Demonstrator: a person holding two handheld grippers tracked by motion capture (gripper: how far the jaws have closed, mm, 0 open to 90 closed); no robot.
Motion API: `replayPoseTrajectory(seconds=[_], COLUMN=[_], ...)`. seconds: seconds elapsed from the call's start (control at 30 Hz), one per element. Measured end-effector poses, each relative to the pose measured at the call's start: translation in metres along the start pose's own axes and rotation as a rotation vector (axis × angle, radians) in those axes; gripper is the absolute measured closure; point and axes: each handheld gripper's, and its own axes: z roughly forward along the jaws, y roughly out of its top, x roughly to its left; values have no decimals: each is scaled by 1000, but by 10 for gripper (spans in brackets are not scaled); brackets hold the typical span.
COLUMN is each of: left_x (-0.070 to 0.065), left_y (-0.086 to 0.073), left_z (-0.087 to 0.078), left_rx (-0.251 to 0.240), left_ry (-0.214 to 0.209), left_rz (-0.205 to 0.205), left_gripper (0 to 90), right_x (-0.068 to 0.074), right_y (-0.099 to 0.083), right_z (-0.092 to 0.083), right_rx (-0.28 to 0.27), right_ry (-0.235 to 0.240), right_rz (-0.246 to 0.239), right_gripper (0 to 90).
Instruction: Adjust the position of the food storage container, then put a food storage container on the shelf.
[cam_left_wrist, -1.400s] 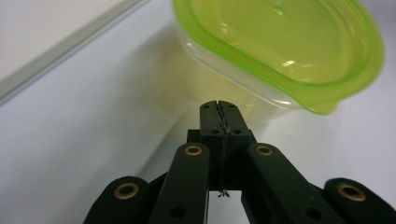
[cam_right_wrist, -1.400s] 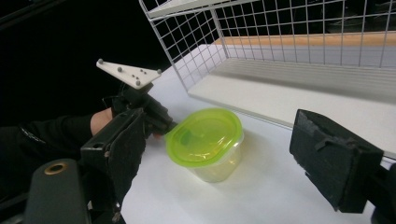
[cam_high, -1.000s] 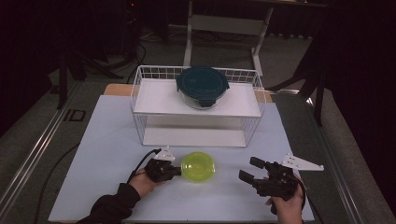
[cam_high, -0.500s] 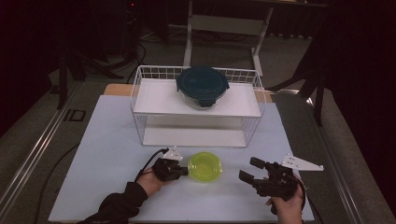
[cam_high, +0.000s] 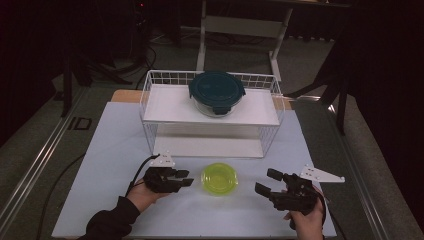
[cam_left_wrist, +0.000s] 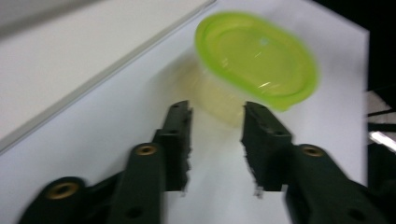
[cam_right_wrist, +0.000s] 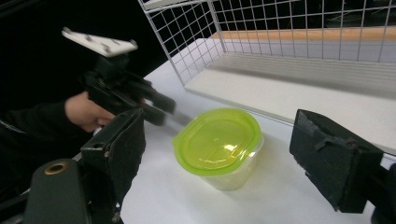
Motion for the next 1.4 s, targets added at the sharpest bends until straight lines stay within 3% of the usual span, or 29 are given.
replayPoseTrajectory(seconds=[0.13,0.17,0.2,0.3,0.47,0.53,0.6,0.7,0.8,0.87,0.93,1.1,1.23,1.4], left_x=[-9,-11,-13,-15,-18,-18,-20,-19,-14,-12,-9,-1,3,9], left_y=[12,15,18,25,35,38,40,44,47,47,46,41,36,27], left_z=[-15,-17,-19,-23,-21,-19,-15,-10,-2,3,9,23,34,41], left_rx=[-36,-42,-51,-71,-75,-82,-105,-108,-99,-88,-89,-23,39,68], left_ry=[-27,-62,-68,-88,-104,-122,-107,-115,-124,-126,-138,-133,-110,-106], left_rz=[-17,-16,-23,-65,-97,-131,-131,-147,-191,-215,-261,-346,-408,-502], left_gripper=[371,316,226,136,20,20,24,25,25,25,25,39,78,190], right_x=[1,2,2,3,0,-2,-4,-7,-15,-18,-21,-34,-44,-50], right_y=[2,3,4,6,12,13,14,16,18,19,19,15,10,3], right_z=[2,2,3,5,11,13,17,23,31,37,43,61,74,84], right_rx=[9,12,12,18,44,51,50,87,126,148,170,235,276,323], right_ry=[-4,-5,-6,-7,1,1,1,-3,-6,-12,-10,1,-6,-15], right_rz=[-10,-15,-20,-27,-48,-57,-67,-45,12,24,51,151,231,303], right_gripper=[178,178,178,178,177,177,176,175,167,137,137,146,187,309])
